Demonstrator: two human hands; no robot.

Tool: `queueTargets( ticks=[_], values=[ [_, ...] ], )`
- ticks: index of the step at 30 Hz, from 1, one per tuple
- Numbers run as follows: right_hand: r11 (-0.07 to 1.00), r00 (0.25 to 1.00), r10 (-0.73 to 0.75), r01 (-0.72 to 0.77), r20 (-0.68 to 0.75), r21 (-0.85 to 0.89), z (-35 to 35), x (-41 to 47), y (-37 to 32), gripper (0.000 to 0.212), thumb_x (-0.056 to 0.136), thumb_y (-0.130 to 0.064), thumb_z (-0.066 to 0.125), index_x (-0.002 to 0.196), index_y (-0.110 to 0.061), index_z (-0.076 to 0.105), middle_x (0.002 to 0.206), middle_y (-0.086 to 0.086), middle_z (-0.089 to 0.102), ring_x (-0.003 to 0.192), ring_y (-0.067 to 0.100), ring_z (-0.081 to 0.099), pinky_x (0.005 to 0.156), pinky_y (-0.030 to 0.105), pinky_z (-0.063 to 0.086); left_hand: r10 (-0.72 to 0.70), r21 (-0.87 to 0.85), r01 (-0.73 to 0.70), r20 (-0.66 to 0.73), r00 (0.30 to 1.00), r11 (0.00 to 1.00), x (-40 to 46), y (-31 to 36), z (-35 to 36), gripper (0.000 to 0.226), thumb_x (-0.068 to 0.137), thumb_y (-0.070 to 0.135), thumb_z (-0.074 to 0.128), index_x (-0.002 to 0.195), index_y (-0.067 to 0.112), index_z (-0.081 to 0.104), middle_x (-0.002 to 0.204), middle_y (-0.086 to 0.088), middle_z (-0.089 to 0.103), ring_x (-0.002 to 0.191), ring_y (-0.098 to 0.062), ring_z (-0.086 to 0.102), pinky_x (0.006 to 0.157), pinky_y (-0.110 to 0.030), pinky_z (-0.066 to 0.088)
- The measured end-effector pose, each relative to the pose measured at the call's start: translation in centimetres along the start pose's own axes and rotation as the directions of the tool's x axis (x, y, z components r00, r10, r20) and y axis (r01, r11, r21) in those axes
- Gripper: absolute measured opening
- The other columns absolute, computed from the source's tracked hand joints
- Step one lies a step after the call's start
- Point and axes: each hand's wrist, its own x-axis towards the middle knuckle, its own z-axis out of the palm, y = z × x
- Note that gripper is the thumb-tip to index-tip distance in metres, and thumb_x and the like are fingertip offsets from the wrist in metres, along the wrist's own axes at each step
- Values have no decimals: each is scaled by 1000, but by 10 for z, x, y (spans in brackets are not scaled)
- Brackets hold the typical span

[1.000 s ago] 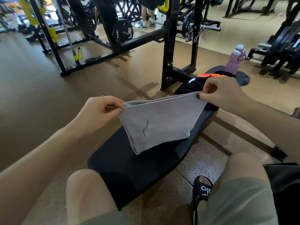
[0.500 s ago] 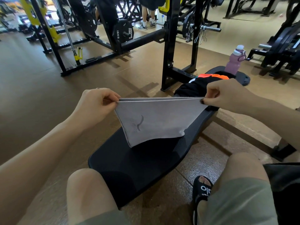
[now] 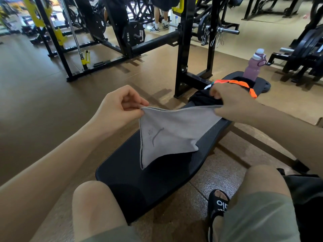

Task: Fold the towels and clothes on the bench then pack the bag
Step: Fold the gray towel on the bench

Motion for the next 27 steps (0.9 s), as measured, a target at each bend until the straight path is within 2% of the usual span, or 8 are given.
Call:
queueTargets(
  ticks=[2, 4, 8, 11, 14, 19, 25, 27],
  values=[
    [939, 988, -138, 109, 65, 327, 3, -7, -33, 48, 78, -24, 74, 123, -26, 57, 118, -5, 64, 111, 12, 59, 98, 37, 50, -8, -45, 9, 20, 1000, 999, 1, 6, 10, 27, 82, -13, 71, 96, 3, 55, 102, -3, 74, 92, -18, 74, 84, -28, 60],
    [800, 964, -242, 132, 113, 586, 7, -13, -67, 50, 78, -38, 73, 124, -29, 59, 117, -11, 67, 115, 4, 60, 101, 31, 48, -5, -78, 8, 41, 999, 997, 3, 11, 18, 32, 82, -13, 71, 94, 10, 52, 102, -4, 71, 91, -19, 74, 85, -32, 59],
    [595, 961, -275, 138, 39, 792, 25, -15, -100, 23, 87, -20, 73, 108, -15, 66, 96, 10, 72, 95, 21, 70, 92, 51, 54, 18, -130, -10, 59, 998, 991, 3, 17, 26, 36, 83, -9, 75, 95, 11, 47, 102, -3, 66, 92, -20, 75, 83, -31, 60],
    [571, 969, -246, 158, -16, 805, 31, -14, -106, 17, 86, -25, 73, 97, -15, 67, 89, 16, 69, 80, 30, 66, 82, 55, 54, 32, -91, -27, 55, 998, 995, 0, 17, 25, 34, 84, -4, 75, 97, 8, 46, 103, -3, 65, 95, -19, 75, 87, -38, 60],
    [590, 978, -210, 146, -24, 794, 34, -14, -108, 5, 90, -16, 70, 93, -14, 67, 81, 6, 69, 73, 17, 65, 77, 48, 57, 25, -56, -24, 24, 999, 998, -4, 14, 25, 33, 85, -1, 76, 99, 3, 46, 104, -5, 63, 95, -16, 74, 88, -37, 61],
    [628, 982, -187, 133, -17, 767, 33, -15, -111, 3, 88, -16, 67, 87, -19, 67, 82, -3, 68, 76, 12, 65, 78, 50, 57, 50, 6, -50, 6, 999, 999, -7, 11, 30, 31, 87, 1, 74, 100, 2, 46, 108, -12, 60, 94, -13, 74, 86, -36, 61],
    [596, 987, -139, 146, -78, 790, 25, -17, -113, 9, 87, -9, 65, 84, -18, 67, 82, 3, 70, 77, 16, 65, 79, 48, 56, 104, 160, -104, 9, 995, 982, -10, 1, 36, 24, 89, 16, 73, 100, 18, 52, 101, 3, 64, 91, -12, 69, 75, -35, 61],
    [609, 988, -114, 155, -108, 778, 24, -16, -113, 10, 86, -10, 65, 84, -20, 66, 84, 4, 70, 80, 23, 68, 79, 49, 57, 77, 185, -84, 47, 996, 979, -16, -5, 42, 23, 88, 12, 69, 98, 22, 51, 93, 3, 67, 81, -13, 68, 68, -39, 59]
  ],
)
